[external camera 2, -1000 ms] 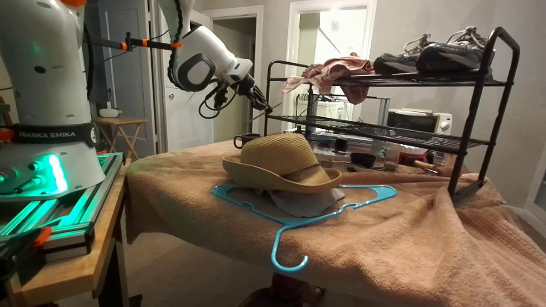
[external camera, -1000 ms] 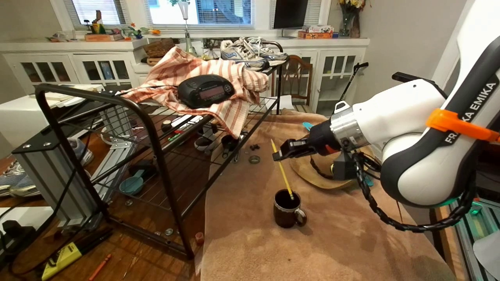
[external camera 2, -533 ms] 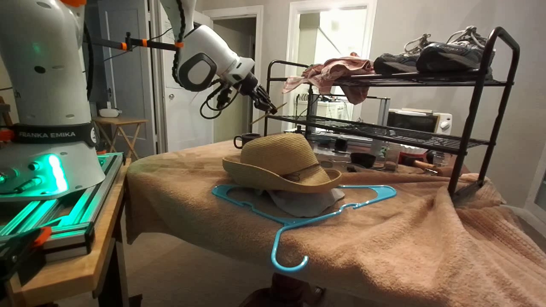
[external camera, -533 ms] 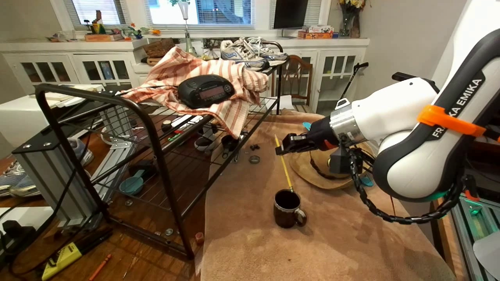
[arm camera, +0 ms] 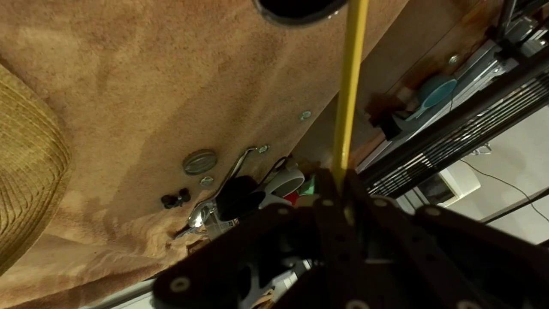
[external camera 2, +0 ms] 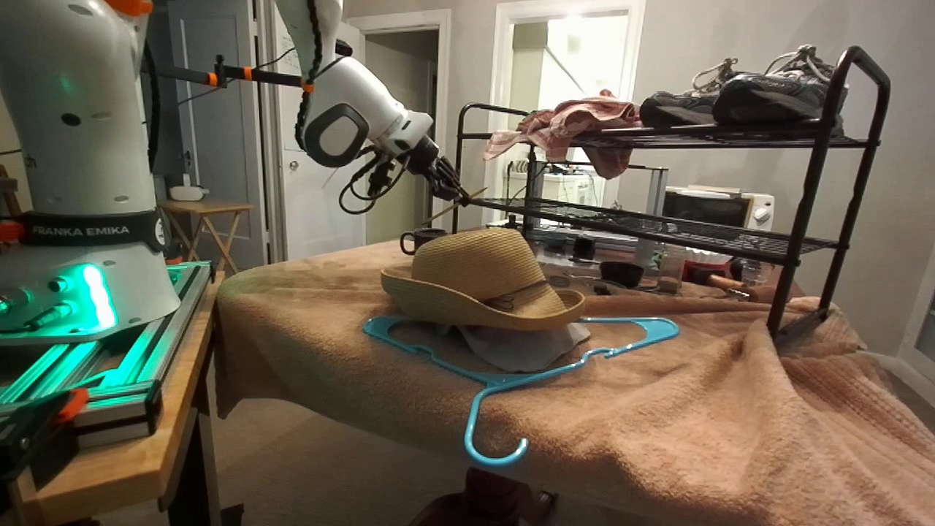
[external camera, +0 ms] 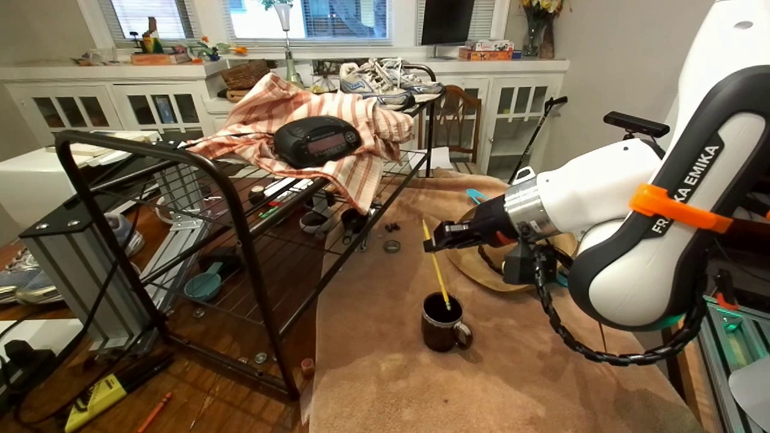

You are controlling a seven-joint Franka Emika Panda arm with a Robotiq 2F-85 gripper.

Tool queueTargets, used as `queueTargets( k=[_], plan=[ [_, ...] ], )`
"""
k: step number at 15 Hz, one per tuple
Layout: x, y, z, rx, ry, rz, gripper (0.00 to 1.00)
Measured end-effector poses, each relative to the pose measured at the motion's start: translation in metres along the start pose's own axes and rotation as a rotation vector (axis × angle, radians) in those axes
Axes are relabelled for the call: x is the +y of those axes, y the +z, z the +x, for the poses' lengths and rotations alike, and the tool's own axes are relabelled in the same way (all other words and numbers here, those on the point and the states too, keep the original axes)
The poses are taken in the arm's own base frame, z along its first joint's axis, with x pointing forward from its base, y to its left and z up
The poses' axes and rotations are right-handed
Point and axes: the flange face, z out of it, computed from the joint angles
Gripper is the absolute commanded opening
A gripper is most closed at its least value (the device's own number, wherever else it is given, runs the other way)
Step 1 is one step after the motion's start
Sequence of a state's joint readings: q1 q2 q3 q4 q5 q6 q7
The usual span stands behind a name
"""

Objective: Put the yellow pencil in the brown mug.

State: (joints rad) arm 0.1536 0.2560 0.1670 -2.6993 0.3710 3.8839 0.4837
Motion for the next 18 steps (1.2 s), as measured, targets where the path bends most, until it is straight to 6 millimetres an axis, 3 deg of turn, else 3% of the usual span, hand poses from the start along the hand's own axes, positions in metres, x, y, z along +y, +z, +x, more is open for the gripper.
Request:
queueTargets(
  k=[18],
  plan=[
    [0.009,0.013,-0.025,0.023,-0.017,-0.008,0.02]
  ],
)
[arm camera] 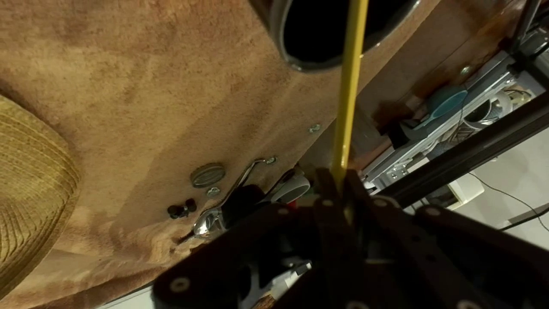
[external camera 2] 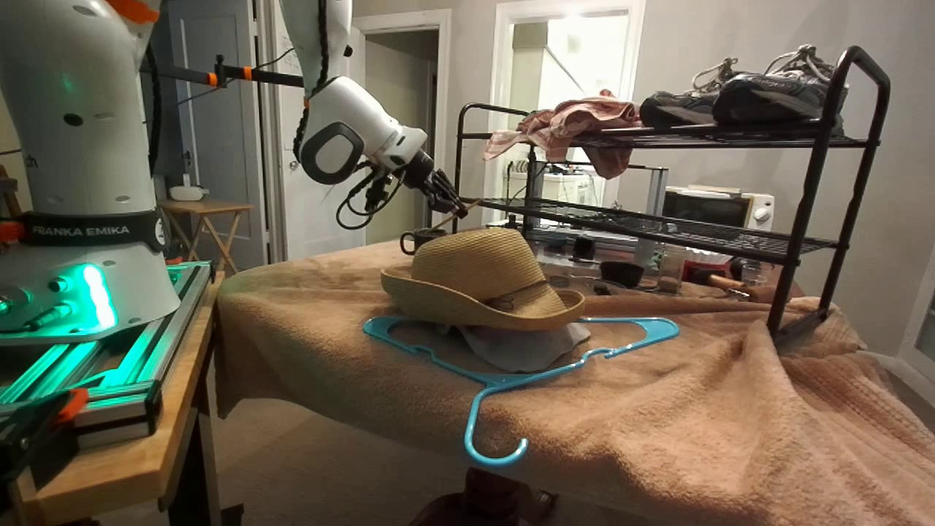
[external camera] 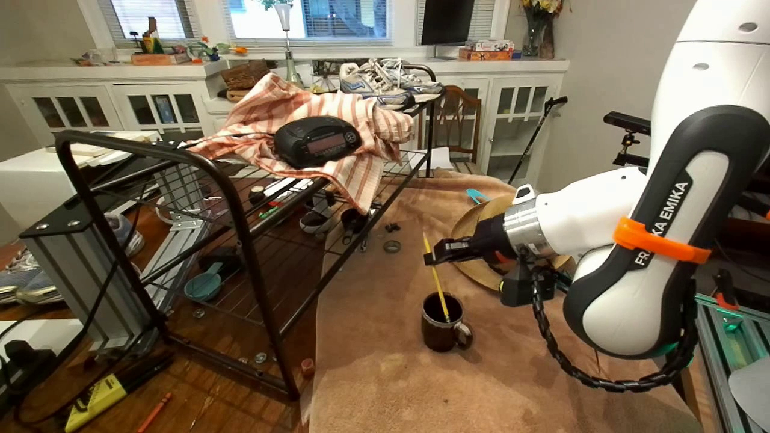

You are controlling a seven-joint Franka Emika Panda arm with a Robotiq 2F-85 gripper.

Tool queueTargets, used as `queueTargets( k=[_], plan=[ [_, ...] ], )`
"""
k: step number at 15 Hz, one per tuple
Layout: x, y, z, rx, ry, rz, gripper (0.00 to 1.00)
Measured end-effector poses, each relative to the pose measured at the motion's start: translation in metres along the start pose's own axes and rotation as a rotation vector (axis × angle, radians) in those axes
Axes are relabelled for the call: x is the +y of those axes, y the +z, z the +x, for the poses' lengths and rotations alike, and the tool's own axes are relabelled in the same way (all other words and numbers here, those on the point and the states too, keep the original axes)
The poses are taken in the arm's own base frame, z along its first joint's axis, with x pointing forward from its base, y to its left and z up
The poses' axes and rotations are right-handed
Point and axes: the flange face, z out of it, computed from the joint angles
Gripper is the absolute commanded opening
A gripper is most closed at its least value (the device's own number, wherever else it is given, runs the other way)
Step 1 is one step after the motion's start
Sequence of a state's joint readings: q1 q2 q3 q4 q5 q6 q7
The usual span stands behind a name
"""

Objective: Put the yellow pencil in the brown mug.

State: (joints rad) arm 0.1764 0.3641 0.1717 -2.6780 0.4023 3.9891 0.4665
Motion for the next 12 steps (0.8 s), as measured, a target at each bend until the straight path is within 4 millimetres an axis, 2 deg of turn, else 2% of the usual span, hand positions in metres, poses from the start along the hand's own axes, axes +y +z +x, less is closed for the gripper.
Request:
queueTargets(
  k=[3,4,6,12],
  plan=[
    [-0.0002,0.0029,-0.0040,-0.003,-0.005,-0.003,0.02],
    [-0.0002,0.0039,-0.0057,-0.006,-0.008,-0.004,0.34],
    [-0.0002,0.0048,-0.0089,-0.012,-0.019,-0.005,0.41],
    [-0.0066,0.0003,-0.0035,0.004,-0.043,0.012,0.88]
  ],
)
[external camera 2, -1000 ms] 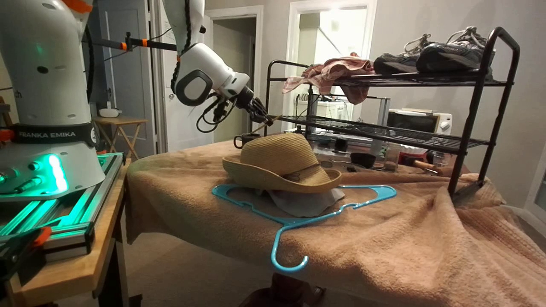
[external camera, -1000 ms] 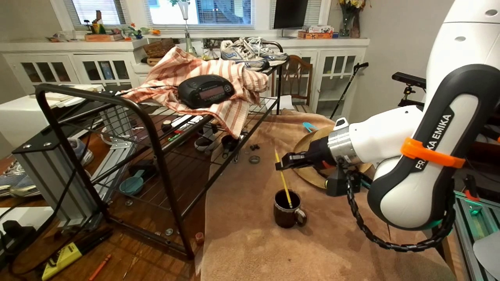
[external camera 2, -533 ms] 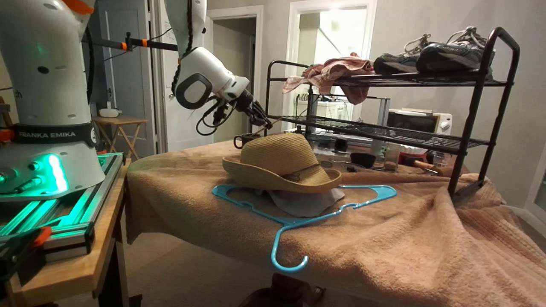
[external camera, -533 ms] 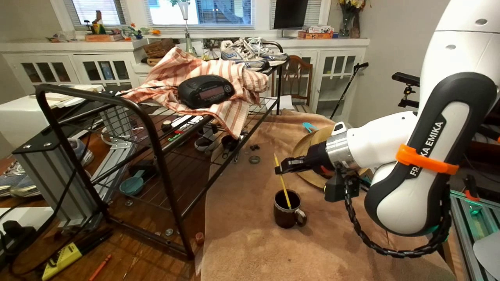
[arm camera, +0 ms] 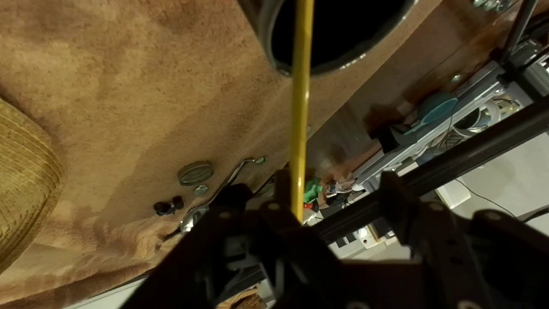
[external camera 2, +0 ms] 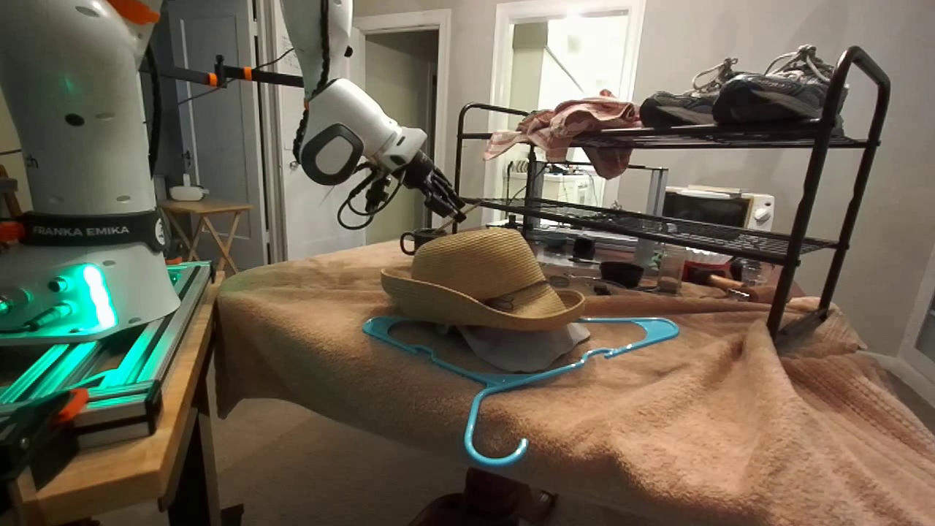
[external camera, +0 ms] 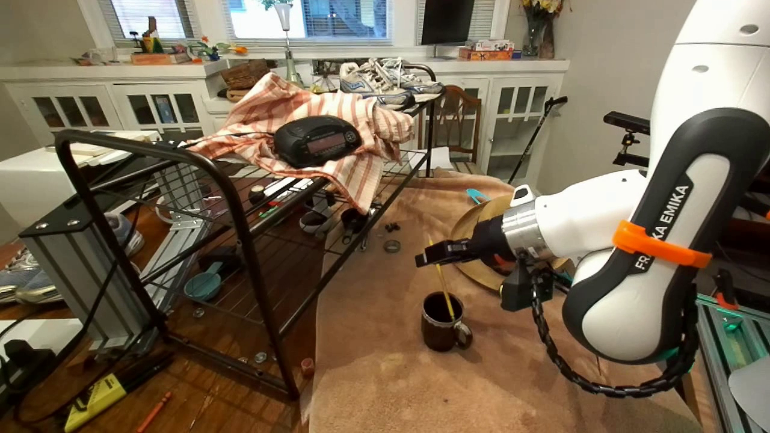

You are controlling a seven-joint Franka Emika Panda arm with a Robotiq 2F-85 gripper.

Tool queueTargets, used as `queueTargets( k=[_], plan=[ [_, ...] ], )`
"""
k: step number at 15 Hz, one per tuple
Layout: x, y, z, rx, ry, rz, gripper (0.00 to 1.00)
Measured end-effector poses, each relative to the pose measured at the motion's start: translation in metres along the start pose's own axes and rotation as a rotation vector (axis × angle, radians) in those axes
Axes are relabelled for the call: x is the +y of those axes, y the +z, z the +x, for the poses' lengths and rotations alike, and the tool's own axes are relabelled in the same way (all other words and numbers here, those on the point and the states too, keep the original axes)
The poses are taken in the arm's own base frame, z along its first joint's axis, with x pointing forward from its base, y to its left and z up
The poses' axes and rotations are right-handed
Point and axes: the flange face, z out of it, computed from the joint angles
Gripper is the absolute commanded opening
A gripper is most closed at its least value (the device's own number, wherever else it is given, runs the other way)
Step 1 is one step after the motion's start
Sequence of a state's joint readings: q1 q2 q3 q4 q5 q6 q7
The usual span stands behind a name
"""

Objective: Put the yellow pencil in the brown mug.

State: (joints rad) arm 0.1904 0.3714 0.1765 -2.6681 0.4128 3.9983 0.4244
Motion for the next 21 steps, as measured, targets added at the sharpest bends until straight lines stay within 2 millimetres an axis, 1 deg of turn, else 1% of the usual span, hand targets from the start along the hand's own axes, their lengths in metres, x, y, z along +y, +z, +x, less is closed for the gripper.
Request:
queueTargets(
  k=[2,6,9,12,15,21],
  plan=[
    [-0.006,-0.006,0.007,0.017,-0.009,0.017,1.00],
    [-0.014,-0.022,0.022,0.064,-0.027,0.014,1.00],
    [-0.012,-0.034,0.028,0.071,-0.042,-0.035,1.00],
    [-0.006,-0.047,0.031,0.032,-0.073,-0.120,1.00],
    [0.005,-0.061,0.024,-0.067,-0.146,-0.203,1.00],
    [0.030,-0.069,-0.011,-0.275,-0.337,-0.285,1.00]
  ],
)
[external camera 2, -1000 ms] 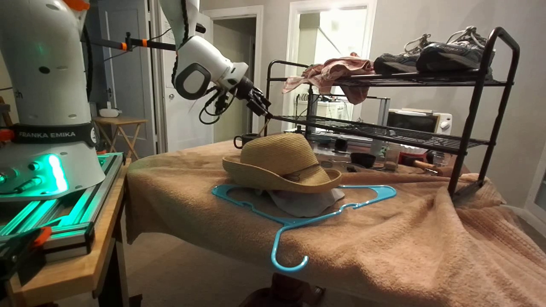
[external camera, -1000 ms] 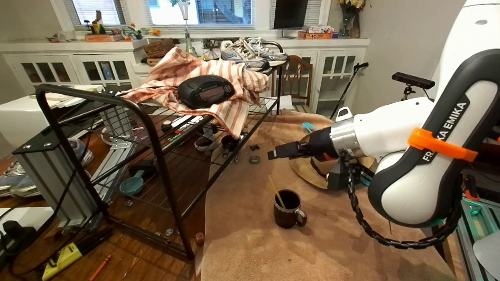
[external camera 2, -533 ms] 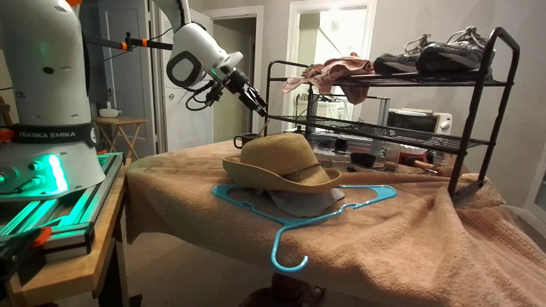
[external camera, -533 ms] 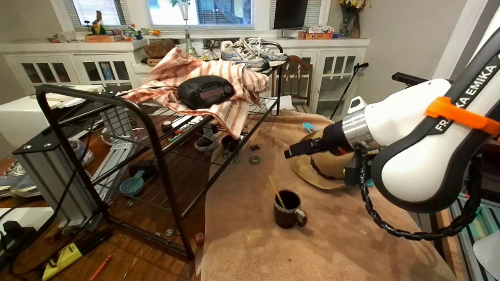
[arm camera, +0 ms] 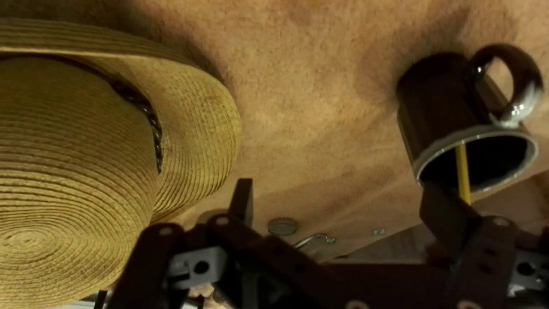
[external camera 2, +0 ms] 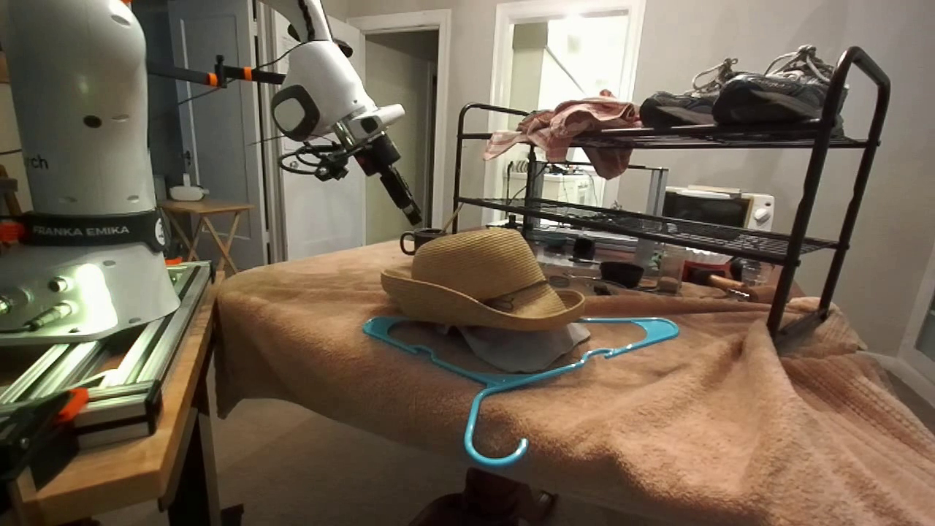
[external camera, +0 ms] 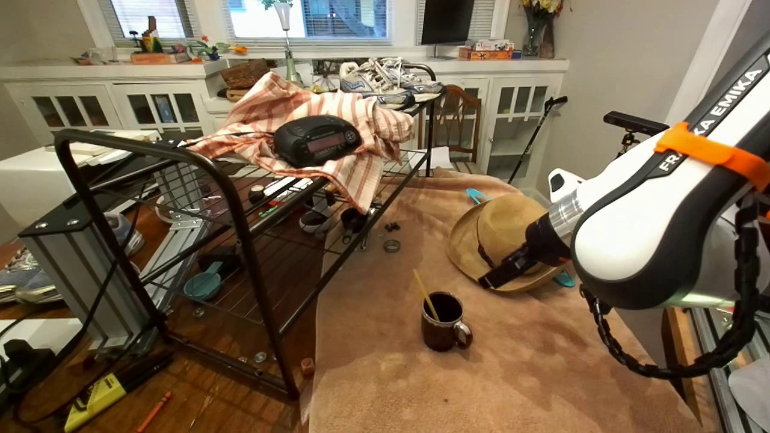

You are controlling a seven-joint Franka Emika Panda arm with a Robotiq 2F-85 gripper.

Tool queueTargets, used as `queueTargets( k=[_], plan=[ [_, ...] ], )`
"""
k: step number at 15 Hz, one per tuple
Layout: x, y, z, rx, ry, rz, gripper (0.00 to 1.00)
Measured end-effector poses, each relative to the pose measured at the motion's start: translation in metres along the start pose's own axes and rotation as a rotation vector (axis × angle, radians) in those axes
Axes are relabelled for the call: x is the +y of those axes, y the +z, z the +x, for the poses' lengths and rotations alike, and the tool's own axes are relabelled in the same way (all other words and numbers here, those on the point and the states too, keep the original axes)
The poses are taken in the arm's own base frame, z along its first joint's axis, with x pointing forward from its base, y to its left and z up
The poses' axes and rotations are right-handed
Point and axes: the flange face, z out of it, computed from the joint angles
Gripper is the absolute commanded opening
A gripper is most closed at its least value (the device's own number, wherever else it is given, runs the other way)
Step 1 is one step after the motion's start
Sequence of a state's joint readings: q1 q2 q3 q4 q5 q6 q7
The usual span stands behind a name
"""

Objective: Put the yellow pencil in the brown mug.

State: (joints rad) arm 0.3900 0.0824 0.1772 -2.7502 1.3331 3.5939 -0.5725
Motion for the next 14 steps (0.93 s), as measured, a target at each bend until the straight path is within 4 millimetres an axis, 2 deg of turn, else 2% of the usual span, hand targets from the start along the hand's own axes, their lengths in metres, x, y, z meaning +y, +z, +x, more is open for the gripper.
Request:
queueTargets(
  k=[7,14],
  plan=[
    [0.024,0.009,-0.053,-0.196,-0.224,-0.057,1.00],
    [0.024,0.011,-0.054,-0.201,-0.228,-0.059,1.00]
  ],
)
